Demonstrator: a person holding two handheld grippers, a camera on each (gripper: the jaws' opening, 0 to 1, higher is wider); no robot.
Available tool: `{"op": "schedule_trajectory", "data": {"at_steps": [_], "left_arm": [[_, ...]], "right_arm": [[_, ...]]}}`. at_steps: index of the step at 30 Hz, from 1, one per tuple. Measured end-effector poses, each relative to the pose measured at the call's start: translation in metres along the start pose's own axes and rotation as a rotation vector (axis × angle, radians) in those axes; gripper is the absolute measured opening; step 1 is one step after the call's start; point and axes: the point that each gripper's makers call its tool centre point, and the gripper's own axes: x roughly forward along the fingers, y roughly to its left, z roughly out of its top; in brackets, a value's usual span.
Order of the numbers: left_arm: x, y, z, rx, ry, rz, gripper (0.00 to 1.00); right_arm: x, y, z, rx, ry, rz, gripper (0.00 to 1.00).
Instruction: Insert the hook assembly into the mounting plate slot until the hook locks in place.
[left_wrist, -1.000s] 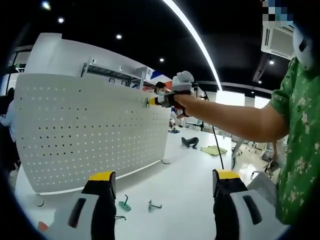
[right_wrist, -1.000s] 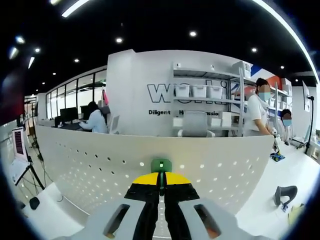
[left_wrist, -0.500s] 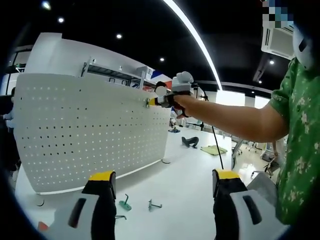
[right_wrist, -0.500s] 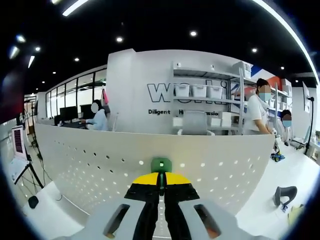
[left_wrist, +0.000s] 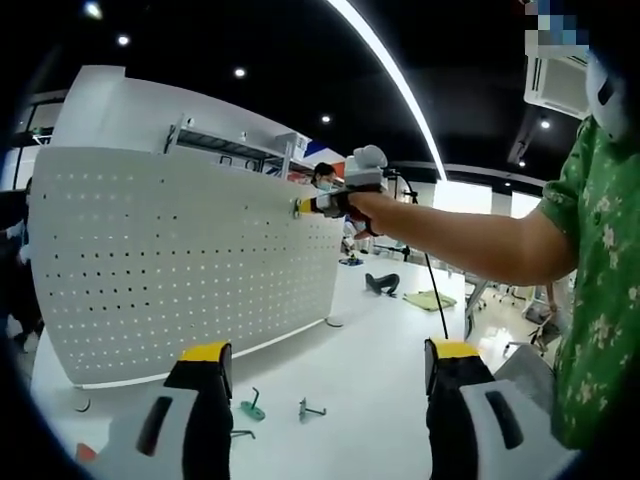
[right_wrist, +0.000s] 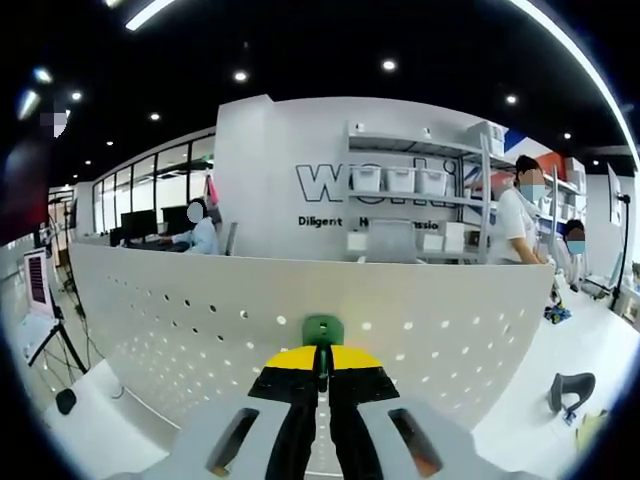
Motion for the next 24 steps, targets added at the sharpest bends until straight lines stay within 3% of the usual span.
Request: {"op": "schedule_trajectory", "data": {"at_steps": [11,24], "left_arm": [[0.0011,-0.0007,-0.0007,-0.001,0.002,-0.003,0.81],[0.0015,0.0001,-0.0005,-0.002,0.001,-0.004,0.81]], "right_arm": [[0.0003,0.0006,0.0002,-0.039,-0.008,0.005,0.02],[0.0018,0.0032,-0.0020,-0.027,-0.009,0.024,0.07]]}}
